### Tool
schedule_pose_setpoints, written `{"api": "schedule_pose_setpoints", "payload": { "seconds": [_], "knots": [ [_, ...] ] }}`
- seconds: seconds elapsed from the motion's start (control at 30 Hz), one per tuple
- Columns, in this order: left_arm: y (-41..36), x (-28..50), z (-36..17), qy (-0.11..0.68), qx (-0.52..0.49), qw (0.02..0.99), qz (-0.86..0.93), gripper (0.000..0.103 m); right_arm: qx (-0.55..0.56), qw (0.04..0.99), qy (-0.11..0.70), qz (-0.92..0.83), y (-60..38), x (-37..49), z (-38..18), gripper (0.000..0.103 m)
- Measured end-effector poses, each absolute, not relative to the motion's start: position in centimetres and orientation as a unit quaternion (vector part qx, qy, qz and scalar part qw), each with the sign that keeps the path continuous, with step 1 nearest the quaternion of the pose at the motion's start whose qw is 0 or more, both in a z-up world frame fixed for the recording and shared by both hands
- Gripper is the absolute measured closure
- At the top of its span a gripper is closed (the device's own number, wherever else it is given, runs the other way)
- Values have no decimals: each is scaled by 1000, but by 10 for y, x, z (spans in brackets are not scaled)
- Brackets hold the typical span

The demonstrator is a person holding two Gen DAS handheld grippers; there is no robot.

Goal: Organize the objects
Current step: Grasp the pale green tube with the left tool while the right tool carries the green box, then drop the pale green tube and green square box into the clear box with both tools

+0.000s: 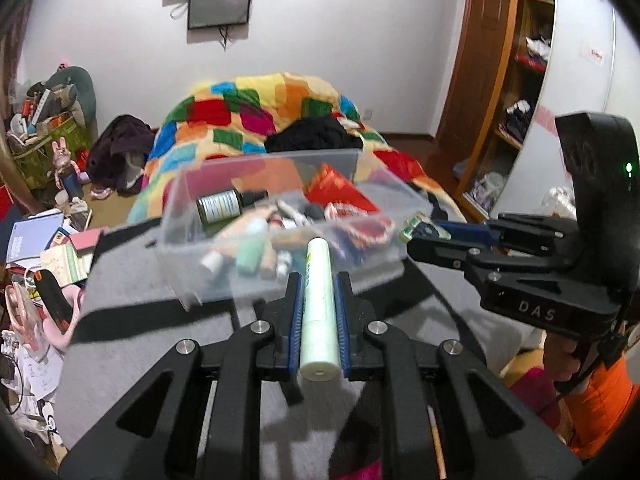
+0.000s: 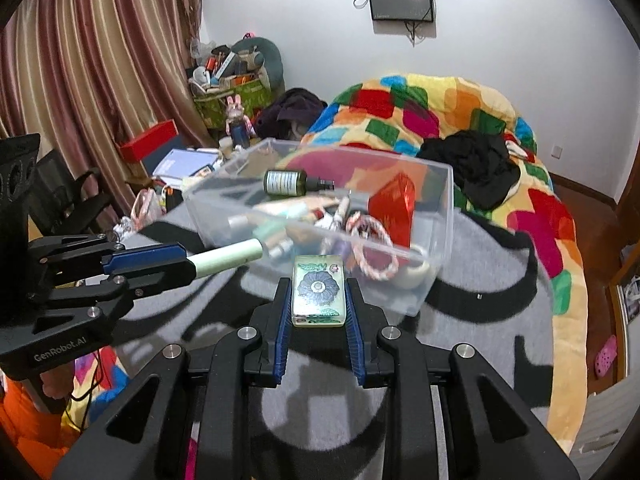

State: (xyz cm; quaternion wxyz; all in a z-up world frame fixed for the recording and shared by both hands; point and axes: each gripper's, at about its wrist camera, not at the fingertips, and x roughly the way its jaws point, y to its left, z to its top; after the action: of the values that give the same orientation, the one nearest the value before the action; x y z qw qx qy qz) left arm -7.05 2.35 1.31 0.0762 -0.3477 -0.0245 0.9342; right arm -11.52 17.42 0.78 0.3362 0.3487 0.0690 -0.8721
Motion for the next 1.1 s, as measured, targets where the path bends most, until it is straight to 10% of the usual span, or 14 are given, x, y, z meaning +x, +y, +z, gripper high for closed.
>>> {"api": "schedule_pose_setpoints", "payload": {
  "seconds": [1.1],
  "knots": [
    [-14, -154, -3, -86, -382, 52, 919, 87, 407, 323, 49, -853, 132, -197, -11, 80]
  ]
}}
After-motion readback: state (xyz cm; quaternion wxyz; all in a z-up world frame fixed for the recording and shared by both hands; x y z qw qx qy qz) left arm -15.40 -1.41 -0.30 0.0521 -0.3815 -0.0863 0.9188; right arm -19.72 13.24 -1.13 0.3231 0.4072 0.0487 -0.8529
